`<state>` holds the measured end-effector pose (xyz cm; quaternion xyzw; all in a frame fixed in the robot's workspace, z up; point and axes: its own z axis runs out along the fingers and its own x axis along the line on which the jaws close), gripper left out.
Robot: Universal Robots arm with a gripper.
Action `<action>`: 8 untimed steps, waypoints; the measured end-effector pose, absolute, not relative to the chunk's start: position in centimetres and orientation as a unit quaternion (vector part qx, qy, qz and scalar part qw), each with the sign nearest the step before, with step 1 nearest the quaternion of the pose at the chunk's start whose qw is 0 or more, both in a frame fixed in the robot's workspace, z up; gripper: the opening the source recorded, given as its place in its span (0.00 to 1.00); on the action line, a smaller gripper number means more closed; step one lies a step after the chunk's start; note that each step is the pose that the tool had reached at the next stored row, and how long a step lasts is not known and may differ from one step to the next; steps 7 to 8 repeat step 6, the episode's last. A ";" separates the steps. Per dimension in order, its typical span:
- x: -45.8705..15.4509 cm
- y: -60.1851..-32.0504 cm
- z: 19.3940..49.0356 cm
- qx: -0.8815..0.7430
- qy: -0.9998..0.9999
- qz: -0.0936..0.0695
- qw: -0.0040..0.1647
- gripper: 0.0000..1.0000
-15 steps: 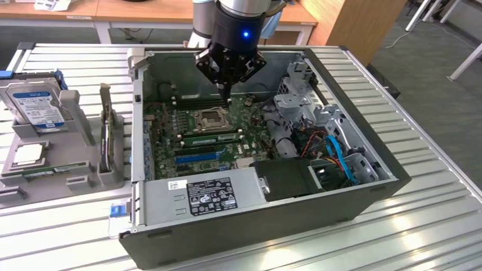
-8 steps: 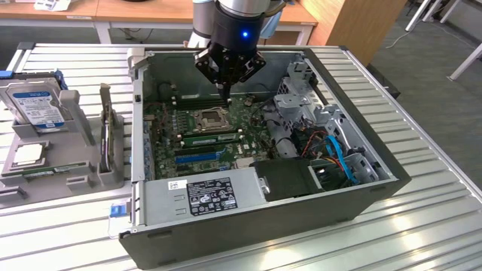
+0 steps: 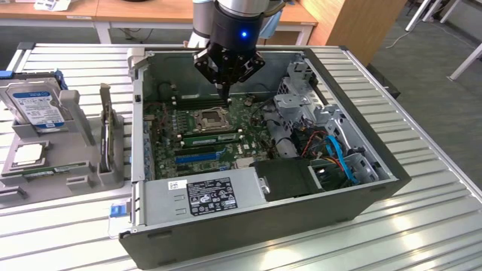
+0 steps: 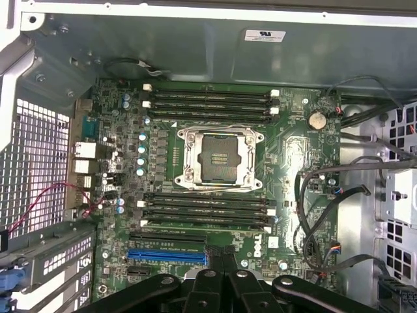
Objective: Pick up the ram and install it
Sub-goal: 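Press down the ram until it locks into place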
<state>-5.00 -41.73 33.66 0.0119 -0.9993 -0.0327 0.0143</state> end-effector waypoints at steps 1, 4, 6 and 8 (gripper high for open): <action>-5.0 -41.7 33.7 0.012 -0.999 -0.033 0.014 0.10; -5.0 -41.7 33.7 0.012 -0.999 -0.033 0.014 0.10; -5.0 -41.7 33.7 0.012 -0.999 -0.033 0.014 0.10; -5.0 -41.7 33.7 0.012 -0.999 -0.033 0.014 0.10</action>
